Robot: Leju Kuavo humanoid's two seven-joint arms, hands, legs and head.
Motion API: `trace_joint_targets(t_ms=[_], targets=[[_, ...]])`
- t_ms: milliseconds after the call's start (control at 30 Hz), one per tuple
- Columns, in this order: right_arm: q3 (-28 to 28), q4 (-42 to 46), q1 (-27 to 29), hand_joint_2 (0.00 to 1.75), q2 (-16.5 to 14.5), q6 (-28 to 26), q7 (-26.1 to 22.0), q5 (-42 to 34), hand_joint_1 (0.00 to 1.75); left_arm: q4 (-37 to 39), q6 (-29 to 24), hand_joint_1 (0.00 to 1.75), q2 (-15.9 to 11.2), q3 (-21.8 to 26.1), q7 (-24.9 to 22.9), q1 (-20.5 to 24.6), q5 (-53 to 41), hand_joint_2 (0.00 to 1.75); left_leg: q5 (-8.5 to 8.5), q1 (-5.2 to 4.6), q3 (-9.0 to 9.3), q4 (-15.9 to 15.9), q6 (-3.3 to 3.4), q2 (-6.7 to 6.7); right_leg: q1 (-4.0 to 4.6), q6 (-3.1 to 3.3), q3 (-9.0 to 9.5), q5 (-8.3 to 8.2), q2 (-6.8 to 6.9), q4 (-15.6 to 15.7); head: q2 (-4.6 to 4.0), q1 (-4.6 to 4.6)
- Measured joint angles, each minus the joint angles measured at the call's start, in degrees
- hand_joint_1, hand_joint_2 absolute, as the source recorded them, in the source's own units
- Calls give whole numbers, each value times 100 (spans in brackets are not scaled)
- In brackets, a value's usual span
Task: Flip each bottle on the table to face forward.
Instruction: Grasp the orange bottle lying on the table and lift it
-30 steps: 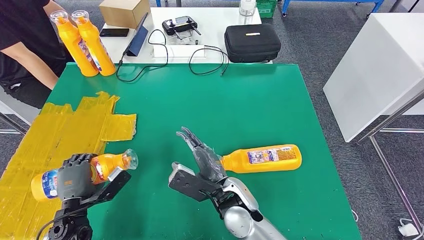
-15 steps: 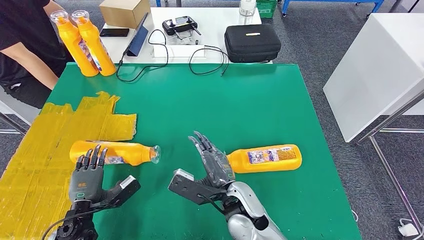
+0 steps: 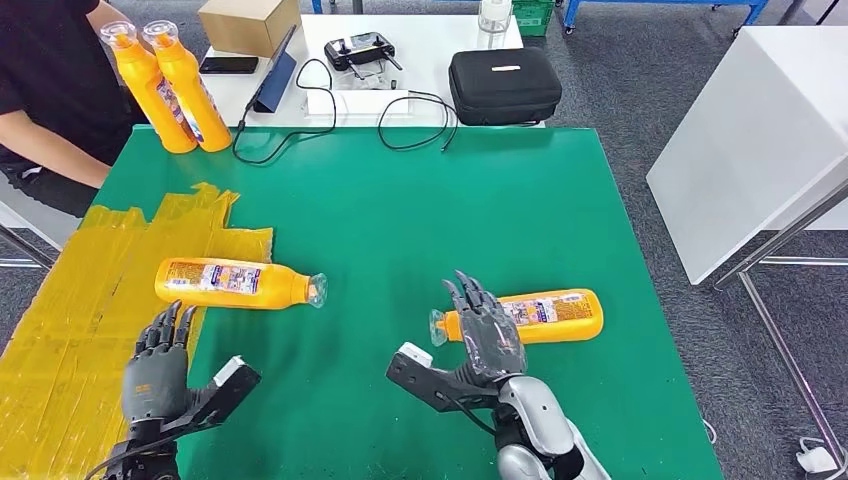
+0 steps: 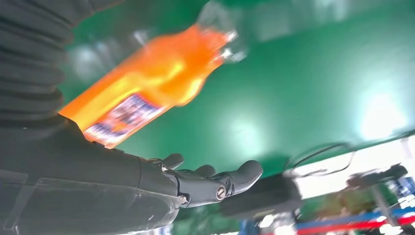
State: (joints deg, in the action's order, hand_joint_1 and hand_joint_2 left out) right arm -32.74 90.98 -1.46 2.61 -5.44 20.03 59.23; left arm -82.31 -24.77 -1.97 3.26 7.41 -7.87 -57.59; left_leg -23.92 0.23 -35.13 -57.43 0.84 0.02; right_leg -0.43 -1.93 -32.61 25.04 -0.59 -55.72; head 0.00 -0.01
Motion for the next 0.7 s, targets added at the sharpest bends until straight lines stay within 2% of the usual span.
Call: trace_joint_targets(t_ms=[100,167,267,500,700], targets=[[243,274,361,175,100,34,68,267,0,-544,308,0,336,307,775,-195,1553,0,-4,-3,-5,0,1,-1,-2,-1,-2,1,0,1,0,2],[371,375,548,175,157,58,97,336,0,-888,538,0,558,476,1029,-291,2105,0,-7,-6,-7,0,1,-1,-4,-1,-3,2,0,2,0,2],[495,465,715,175,214,64,100,361,0,-1254,666,0,787,642,1126,-382,2305,0,-9,-8,-6,1,1,0,-5,-1,-3,2,-1,4,0,1],[670,514,820,175,257,63,203,418,0,-1675,1019,0,1092,797,1326,-475,2707,0,-3,-6,1,1,3,0,-2,0,2,1,0,3,0,0],[1014,480,870,175,332,13,173,692,0,-1988,1128,0,1215,717,1291,-516,2863,0,-3,-7,0,0,4,-3,-5,-1,2,1,1,3,0,0]])
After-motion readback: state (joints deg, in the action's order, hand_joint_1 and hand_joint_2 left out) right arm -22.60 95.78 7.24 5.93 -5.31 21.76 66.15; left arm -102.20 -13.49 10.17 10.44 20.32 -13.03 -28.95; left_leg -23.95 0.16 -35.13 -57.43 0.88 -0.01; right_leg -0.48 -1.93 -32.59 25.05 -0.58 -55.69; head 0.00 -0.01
